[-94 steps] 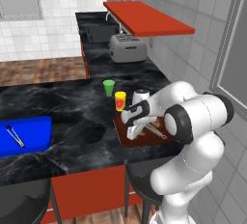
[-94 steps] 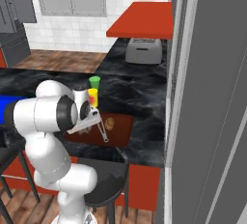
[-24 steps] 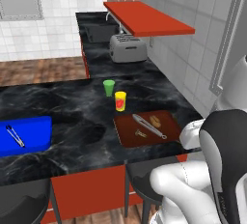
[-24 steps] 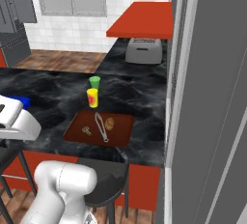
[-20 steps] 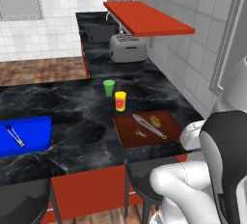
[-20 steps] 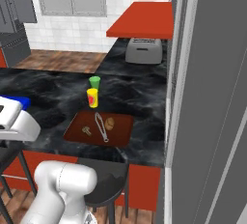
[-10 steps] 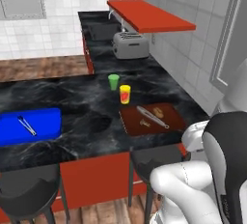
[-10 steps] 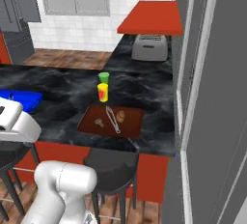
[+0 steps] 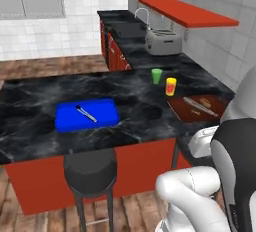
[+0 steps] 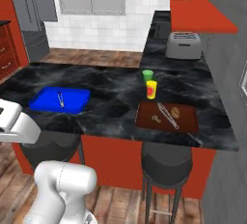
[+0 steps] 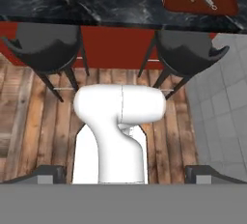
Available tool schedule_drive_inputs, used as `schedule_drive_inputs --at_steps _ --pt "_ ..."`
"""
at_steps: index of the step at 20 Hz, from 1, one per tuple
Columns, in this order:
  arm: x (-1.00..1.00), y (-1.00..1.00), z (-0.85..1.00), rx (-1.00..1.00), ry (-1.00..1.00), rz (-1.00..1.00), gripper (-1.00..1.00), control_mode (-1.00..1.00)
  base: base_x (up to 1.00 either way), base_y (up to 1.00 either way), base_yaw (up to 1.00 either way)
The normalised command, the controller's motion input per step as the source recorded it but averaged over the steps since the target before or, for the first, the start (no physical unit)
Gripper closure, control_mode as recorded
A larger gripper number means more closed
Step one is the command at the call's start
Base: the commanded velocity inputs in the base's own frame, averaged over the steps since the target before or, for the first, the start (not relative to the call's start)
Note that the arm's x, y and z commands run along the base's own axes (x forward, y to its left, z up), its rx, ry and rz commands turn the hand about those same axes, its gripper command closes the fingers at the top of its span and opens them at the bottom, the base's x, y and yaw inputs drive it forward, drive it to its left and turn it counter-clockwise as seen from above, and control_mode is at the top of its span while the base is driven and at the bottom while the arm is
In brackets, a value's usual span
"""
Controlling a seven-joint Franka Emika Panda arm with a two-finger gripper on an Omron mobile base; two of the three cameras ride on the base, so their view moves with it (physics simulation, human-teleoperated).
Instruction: Gather the potato and mushroom from the fridge and place them on a tray on the dining counter. Then gather the fish and chicken drumstick from the fridge and place them on the other tray.
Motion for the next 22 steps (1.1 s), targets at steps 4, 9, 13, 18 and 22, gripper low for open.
schedule_drive_inputs --at_steps 4,9,13,18,22 --pt "0.00 0.00 0.00 0.00 0.00 0.00 -1.00 1.00 -0.10 1.00 0.00" --pt "0.00 0.00 0.00 0.00 0.00 0.00 -1.00 1.00 -0.01 1.00 0.00" --pt "0.00 0.00 0.00 0.00 0.00 0.00 -1.00 1.00 0.00 1.00 0.00" --pt "0.00 0.00 0.00 0.00 0.00 0.00 -1.00 1.00 0.02 1.00 -0.01" --pt "0.00 0.00 0.00 0.00 0.00 0.00 -1.00 1.00 0.20 1.00 -0.03"
